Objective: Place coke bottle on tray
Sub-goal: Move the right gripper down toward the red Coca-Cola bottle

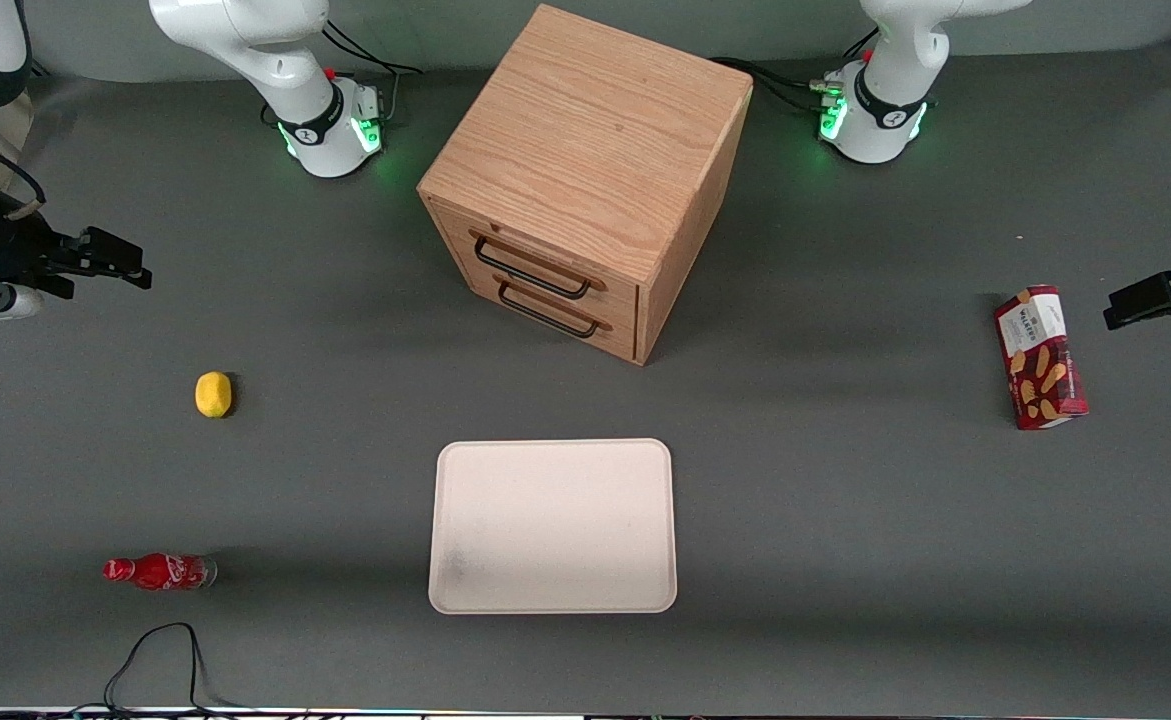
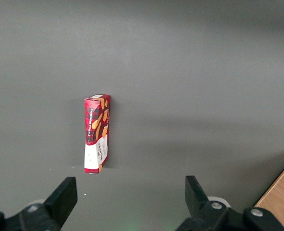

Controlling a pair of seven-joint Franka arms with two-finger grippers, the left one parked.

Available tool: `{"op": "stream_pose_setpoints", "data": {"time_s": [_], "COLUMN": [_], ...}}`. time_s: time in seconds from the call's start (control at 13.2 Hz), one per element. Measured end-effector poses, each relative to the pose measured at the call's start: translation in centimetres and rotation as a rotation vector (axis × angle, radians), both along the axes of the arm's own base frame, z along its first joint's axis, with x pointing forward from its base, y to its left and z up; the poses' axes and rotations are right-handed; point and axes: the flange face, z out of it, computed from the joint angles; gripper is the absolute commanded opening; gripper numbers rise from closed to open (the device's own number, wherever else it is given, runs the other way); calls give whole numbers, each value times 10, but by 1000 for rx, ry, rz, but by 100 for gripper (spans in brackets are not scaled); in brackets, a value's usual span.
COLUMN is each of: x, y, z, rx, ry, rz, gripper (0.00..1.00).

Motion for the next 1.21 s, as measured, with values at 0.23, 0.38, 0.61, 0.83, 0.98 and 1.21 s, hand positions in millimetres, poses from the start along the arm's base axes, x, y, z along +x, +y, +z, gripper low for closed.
{"op": "stream_pose_setpoints", "data": {"time_s": [0.23,0.38,0.61,0.83,0.98,1.21], "x": [0,0,1,-2,3,32], "y": [-2,-3,-5,-21,-38,-67], "z": [0,0,9,17,20,26], "rx": [-4,-5,-5,-8,-15,-41], "ry": [3,2,-17,-4,-14,-41], "rz": [-25,-27,-31,-61,-89,-112], "gripper": [100,100,100,100,100,100]}}
